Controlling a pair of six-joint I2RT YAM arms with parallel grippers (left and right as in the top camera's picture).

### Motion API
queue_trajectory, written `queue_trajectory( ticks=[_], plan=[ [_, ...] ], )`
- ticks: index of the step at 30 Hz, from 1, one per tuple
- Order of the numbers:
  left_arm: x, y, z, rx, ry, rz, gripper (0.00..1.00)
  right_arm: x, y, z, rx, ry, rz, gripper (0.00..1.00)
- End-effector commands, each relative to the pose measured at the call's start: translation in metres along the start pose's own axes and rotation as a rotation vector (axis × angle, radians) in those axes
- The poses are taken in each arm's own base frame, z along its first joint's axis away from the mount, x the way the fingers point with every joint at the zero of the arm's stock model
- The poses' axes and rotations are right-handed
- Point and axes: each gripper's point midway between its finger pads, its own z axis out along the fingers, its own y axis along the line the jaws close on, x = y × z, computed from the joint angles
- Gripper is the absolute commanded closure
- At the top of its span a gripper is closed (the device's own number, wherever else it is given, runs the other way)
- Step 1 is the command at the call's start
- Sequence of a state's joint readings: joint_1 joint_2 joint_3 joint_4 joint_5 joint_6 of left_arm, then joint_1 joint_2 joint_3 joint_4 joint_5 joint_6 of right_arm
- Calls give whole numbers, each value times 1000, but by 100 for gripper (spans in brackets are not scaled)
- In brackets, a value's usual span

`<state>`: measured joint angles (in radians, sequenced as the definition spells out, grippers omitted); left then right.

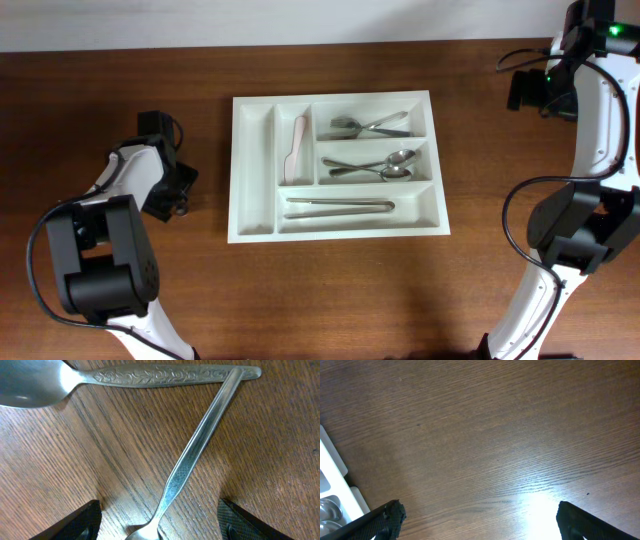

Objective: Pack container
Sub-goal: 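Move the left gripper down to the spoon and grasp it, then carry the spoon into the tray's far-left compartment and release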

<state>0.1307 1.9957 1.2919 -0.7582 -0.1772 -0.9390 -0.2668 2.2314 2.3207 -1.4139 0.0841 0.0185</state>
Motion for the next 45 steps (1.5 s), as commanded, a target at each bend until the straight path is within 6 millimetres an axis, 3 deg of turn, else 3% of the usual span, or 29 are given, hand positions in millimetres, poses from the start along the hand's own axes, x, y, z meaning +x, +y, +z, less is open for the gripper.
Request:
queue_trajectory(
  ticks=[1, 6, 10, 14, 23, 27, 36, 40, 45],
  plan=[
    [18, 0, 7, 37, 97, 34, 24, -3, 1, -15, -4, -35, -5, 1],
    [28, -12, 5, 109, 151, 125, 26, -3, 1, -15, -4, -35, -5, 1],
    [37, -18, 3, 153, 202, 165, 37, -3, 1, -15, -4, -35, -5, 1],
    [48, -4, 2, 104, 254, 171, 39, -3, 1, -15, -4, -35, -5, 1],
    [54, 8, 1, 61, 285, 169, 39, -3, 1, -15, -4, -35, -5, 1],
    [45, 11, 3, 35, 236, 174, 62, -3, 1, -15, -4, -35, -5, 1],
    [30, 10, 6, 18, 159, 176, 87, -3, 1, -15, -4, -35, -5, 1],
    [13, -10, 5, 94, 84, 259, 93, -3, 1, -15, -4, -35, -5, 1],
    [-14, -39, -20, 170, 1, 381, 98, -3, 1, -15, -4, -35, -5, 1]
  ],
)
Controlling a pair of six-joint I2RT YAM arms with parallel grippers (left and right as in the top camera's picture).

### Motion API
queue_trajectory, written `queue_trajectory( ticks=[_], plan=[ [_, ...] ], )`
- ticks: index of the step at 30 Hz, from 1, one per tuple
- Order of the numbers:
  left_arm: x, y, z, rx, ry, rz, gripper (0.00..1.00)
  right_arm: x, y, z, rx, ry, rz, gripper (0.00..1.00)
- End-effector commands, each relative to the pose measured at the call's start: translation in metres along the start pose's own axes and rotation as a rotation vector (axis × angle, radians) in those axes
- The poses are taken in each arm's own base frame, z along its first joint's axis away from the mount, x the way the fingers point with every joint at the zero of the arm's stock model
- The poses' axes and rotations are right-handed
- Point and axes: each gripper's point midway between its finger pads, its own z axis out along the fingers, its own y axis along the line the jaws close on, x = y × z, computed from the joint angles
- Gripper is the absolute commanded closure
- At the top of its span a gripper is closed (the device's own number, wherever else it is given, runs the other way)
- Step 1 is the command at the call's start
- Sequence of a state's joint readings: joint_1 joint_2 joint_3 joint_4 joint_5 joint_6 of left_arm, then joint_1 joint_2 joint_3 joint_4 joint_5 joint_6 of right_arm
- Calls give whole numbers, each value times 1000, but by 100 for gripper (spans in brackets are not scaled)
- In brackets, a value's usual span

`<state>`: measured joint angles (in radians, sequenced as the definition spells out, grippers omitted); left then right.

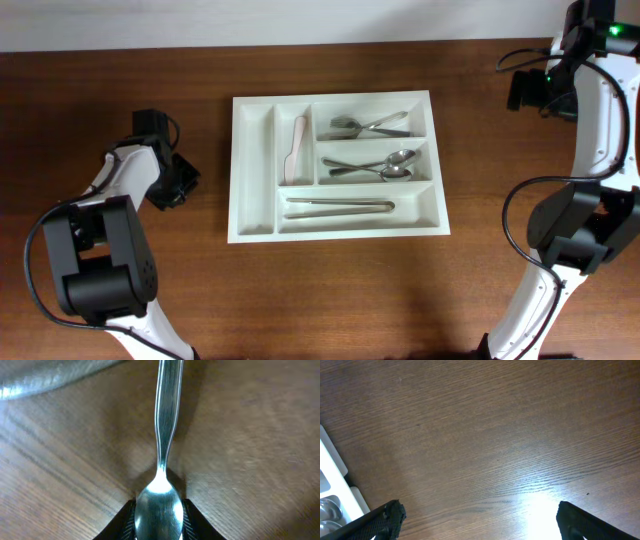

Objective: Pack container
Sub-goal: 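Carry the spoon into the tray's far-left compartment and release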

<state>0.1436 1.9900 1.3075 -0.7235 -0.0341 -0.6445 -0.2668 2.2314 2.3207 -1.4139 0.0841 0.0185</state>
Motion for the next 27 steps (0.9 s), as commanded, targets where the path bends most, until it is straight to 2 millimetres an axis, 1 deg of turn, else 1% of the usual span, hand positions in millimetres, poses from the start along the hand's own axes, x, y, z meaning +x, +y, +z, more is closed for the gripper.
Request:
queue_trajectory(
  ticks=[1, 2, 3, 7, 9, 10, 11, 12, 13, 15, 19, 23, 25, 27],
  plan=[
    [-29, -16, -20, 27, -68, 130, 98, -3, 1, -15, -4, -35, -5, 1],
    [-33, -21, -27, 36, -72, 157, 98, -3, 1, -15, -4, -35, -5, 1],
    [-38, -31, -40, 59, -80, 214, 98, -3, 1, -15, -4, -35, -5, 1],
    [-47, -56, -68, 114, -109, 333, 98, -3, 1, -15, -4, -35, -5, 1],
    [-42, -73, -84, 153, -102, 403, 98, -3, 1, -15, -4, -35, -5, 1],
    [-38, -78, -88, 165, -94, 421, 98, -3, 1, -15, -4, -35, -5, 1],
    [-33, -84, -93, 177, -82, 446, 98, -3, 1, -15, -4, -35, -5, 1],
    [-22, -95, -99, 197, -63, 477, 98, -3, 1, -15, -4, -35, -5, 1],
    [-13, -101, -100, 206, -50, 509, 98, -3, 1, -15, -4, -35, -5, 1],
    [12, -115, -101, 213, -14, 585, 98, -3, 1, -15, -4, -35, -5, 2],
    [44, -130, -103, 204, 19, 673, 98, -3, 1, -15, -4, -35, -5, 1],
    [67, -146, -105, 209, 23, 737, 98, -3, 1, -15, -4, -35, -5, 1],
    [74, -151, -106, 212, 22, 751, 98, -3, 1, -15, -4, -34, -5, 1],
    [75, -150, -104, 186, 13, 725, 98, -3, 1, -15, -4, -35, -5, 1]
  ],
)
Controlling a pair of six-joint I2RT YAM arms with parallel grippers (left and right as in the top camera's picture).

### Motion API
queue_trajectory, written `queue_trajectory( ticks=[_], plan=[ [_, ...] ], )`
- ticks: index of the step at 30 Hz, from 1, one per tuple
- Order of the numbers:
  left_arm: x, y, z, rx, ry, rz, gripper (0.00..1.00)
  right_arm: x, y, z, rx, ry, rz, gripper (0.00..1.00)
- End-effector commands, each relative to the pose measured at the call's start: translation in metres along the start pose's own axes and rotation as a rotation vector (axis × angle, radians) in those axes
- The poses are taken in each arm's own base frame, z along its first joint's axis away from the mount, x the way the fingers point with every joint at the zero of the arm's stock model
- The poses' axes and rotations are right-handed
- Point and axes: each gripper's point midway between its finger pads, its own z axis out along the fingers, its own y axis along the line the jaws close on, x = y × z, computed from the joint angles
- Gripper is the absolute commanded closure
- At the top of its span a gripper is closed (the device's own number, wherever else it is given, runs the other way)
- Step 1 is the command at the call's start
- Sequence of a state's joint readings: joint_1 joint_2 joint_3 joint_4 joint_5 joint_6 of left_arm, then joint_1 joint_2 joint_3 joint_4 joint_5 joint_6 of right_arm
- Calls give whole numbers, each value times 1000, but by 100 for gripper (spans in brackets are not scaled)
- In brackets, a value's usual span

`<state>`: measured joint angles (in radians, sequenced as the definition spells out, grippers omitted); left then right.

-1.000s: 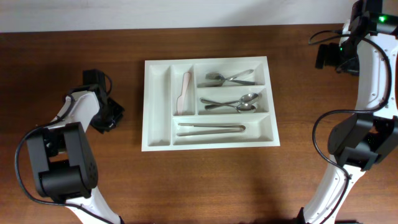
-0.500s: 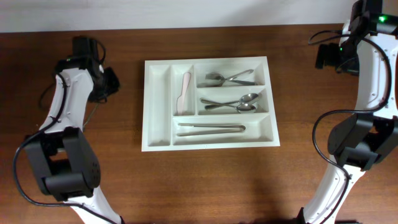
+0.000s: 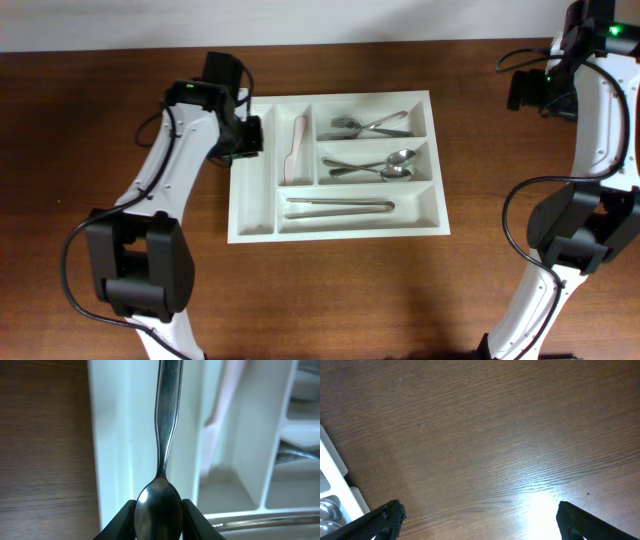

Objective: Pack container
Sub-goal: 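Carry the spoon into the tray's far-left compartment and release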

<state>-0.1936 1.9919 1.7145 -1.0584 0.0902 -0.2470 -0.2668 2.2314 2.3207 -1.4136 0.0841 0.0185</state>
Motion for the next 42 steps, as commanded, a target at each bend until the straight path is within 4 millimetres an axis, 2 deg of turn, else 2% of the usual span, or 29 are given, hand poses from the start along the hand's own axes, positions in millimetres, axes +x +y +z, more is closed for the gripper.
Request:
queue_trajectory(
  ticks=[1, 8, 12, 16, 17, 19, 20, 21, 24, 25, 29, 34, 37, 39, 42],
  plan=[
    [-1, -2, 3, -36, -8, -16, 98, -3, 1, -15, -4, -34, -5, 1],
    [15, 7, 26, -68, 33, -71, 98, -3, 1, -15, -4, -34, -5, 1],
    [32, 14, 52, -87, 94, -86, 98, -3, 2, -15, -4, -34, -6, 1],
    [31, 14, 55, -86, 91, -86, 98, -3, 2, -15, -4, -34, -6, 1],
    [30, 14, 55, -85, 88, -85, 91, -3, 2, -15, -4, -34, -6, 1],
    [30, 14, 55, -85, 85, -85, 51, -3, 1, -15, -4, -34, -5, 1],
    [29, 14, 55, -84, 83, -85, 37, -3, 1, -15, -4, -34, -5, 2],
    [28, 14, 55, -83, 79, -85, 27, -3, 1, -15, -4, -34, -5, 1],
    [21, 13, 54, -76, 54, -86, 13, -3, 1, -15, -4, -34, -5, 1],
    [17, 13, 52, -73, 44, -87, 9, -3, 1, -15, -4, -34, -5, 1],
    [-5, 14, 33, -62, -9, -100, 8, -3, 1, -15, -4, -34, -5, 1],
    [-43, 30, -11, -50, -102, -152, 9, -3, 1, -15, -4, -34, -5, 1],
    [-59, 41, -37, -50, -147, -183, 9, -3, 1, -15, -4, -34, -5, 1],
    [-63, 58, -54, -76, -159, -216, 9, -3, 1, -15, -4, -34, -5, 1],
    [-55, 93, -62, -144, -133, -290, 9, -3, 1, -15, -4, -34, -5, 2]
  ],
)
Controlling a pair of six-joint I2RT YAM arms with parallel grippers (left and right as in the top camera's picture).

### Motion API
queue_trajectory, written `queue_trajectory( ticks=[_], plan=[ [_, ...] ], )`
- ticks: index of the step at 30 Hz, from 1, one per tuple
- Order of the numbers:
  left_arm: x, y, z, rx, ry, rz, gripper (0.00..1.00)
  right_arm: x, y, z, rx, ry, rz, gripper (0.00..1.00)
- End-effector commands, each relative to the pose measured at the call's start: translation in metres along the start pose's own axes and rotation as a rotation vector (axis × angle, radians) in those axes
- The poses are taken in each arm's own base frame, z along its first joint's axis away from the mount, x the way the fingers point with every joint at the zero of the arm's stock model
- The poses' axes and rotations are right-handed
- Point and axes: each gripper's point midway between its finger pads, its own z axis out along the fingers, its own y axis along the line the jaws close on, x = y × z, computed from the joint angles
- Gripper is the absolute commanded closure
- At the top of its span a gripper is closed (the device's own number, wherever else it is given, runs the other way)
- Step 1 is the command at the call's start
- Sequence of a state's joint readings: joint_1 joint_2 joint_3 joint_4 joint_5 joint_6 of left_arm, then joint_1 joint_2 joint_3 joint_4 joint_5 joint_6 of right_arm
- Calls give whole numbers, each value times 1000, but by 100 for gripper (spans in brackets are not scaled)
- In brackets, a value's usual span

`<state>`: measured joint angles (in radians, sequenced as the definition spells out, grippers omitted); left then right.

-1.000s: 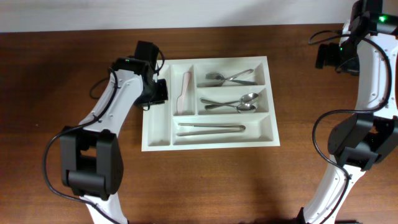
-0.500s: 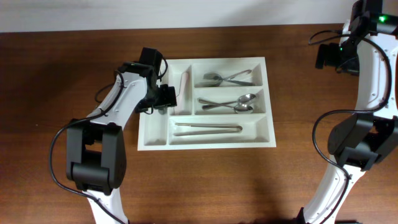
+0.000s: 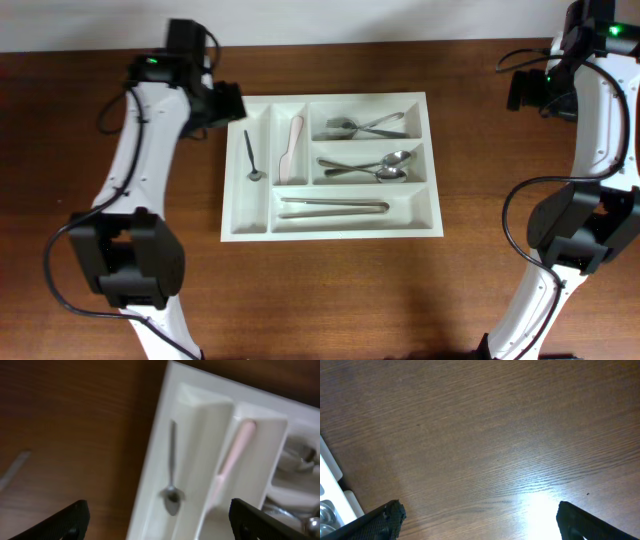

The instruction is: Pack container

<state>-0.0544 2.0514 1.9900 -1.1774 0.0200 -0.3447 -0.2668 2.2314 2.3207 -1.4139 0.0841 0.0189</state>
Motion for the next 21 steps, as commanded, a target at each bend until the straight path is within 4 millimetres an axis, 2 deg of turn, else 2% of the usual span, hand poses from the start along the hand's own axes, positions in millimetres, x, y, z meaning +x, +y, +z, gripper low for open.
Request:
queue_trajectory(
  ticks=[1, 6, 9, 14, 18, 21],
  plan=[
    [-3, 47, -8, -108, 12, -96, 9, -3, 1, -15, -4, -34, -6, 1],
    [21, 127, -13, -326, 110, -214, 9, -3, 1, -15, -4, -34, -6, 1],
    [39, 156, -11, -383, 183, -255, 9, -3, 1, -15, -4, -34, -6, 1],
    [55, 174, 5, -400, 230, -288, 10, -3, 1, -15, -4, -34, -6, 1],
    [65, 168, 29, -364, 247, -292, 11, -3, 1, -15, -4, -34, -6, 1],
    [82, 163, 51, -345, 274, -330, 11, -3, 1, -15, -4, -34, -6, 1]
  ],
)
